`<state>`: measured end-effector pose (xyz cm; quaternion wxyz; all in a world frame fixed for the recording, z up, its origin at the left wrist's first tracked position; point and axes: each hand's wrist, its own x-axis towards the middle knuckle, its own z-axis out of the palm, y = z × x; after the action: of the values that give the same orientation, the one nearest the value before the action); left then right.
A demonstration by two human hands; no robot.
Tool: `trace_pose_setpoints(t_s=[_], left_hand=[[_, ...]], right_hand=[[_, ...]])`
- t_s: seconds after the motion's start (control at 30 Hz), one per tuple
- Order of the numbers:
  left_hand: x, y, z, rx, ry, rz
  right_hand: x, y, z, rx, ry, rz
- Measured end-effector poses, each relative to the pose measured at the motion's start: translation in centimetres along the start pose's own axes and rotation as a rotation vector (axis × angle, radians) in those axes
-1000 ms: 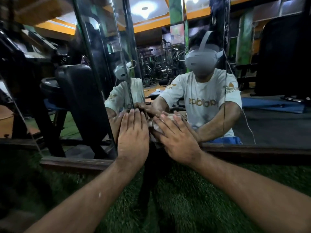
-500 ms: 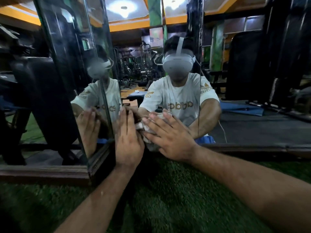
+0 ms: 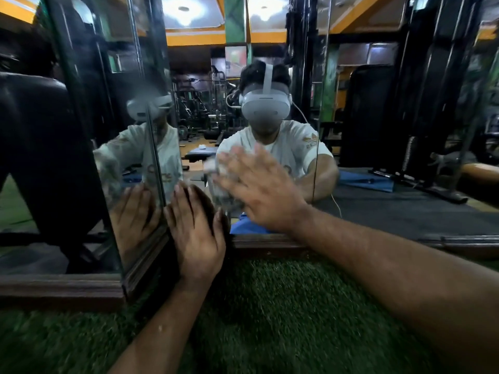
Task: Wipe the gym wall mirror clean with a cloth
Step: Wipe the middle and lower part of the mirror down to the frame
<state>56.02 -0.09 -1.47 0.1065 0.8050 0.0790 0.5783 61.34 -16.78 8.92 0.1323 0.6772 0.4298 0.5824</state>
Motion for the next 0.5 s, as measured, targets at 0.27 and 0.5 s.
trace_pose_setpoints(t_s=[0.27,0.5], left_hand=[[-0.3,-0.7,-0.3,0.027,-0.018,0.053],[-0.1,-0.5,-0.5,-0.008,0.018,0.035]], right_hand=[[-2.0,-1.7,0.2,0.036,-0.061,-0.085],[-1.2,-1.9,-0.3,0.032,0.052,0.249]])
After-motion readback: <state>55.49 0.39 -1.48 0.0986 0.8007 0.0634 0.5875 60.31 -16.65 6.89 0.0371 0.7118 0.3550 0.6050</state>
